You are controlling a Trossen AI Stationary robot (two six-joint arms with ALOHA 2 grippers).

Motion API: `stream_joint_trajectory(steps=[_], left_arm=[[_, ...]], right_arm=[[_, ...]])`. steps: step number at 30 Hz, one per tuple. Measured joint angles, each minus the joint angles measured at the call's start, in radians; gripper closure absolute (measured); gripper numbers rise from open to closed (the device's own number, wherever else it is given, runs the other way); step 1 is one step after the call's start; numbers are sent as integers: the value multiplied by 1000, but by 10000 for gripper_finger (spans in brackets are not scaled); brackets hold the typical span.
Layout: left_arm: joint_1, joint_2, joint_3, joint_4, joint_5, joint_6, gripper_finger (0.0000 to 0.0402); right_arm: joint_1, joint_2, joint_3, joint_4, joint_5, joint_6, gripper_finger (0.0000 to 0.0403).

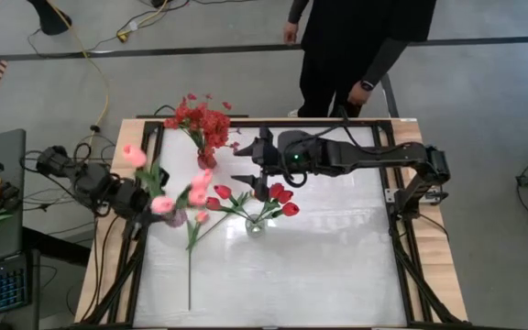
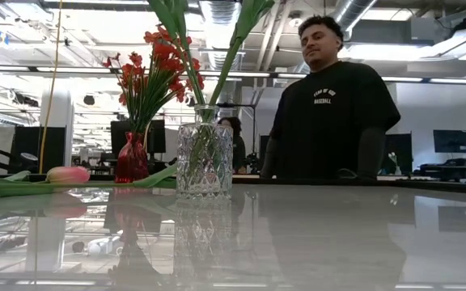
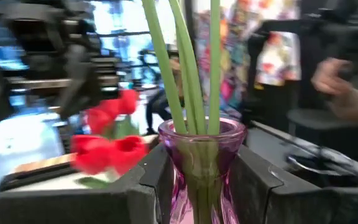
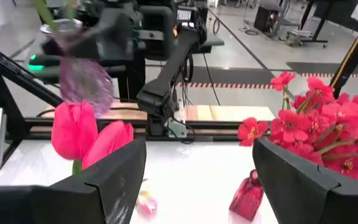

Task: Sort flowers into vase by color
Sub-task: Put the pink flower into the purple vase

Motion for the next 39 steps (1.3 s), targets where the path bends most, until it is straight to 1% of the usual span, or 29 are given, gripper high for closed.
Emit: stream_joint_trajectory(steps=[2,5,9,11,13,20,24,27,31,39], left_arm=[[-29,11,-7,4,32,1,297],[-71,12,-91,102,54,-3,297],[-106,12,-226,257,36,-4,297],[-115,13,-264,310,28,2,297],[-124,12,-297,363,28,4,297],[-164,43,-435,534,36,-8,297],[-183,80,-489,626,36,-12,297],[-196,119,-524,689,39,-6,297],[-197,192,-531,744,40,-3,297],[-197,422,-531,965,58,17,297]], right_arm=[[7,-1,0,-13,4,2,82],[17,-1,0,-38,31,11,82],[30,-8,-9,-49,72,20,86],[36,-18,-16,-52,86,28,88],[41,-43,-29,-46,92,35,89],[77,-131,-96,-47,209,45,92],[88,-190,-139,-35,240,60,92],[91,-209,-164,-31,241,86,92],[90,-216,-192,-19,244,108,92],[89,-215,-192,-24,248,113,92]])
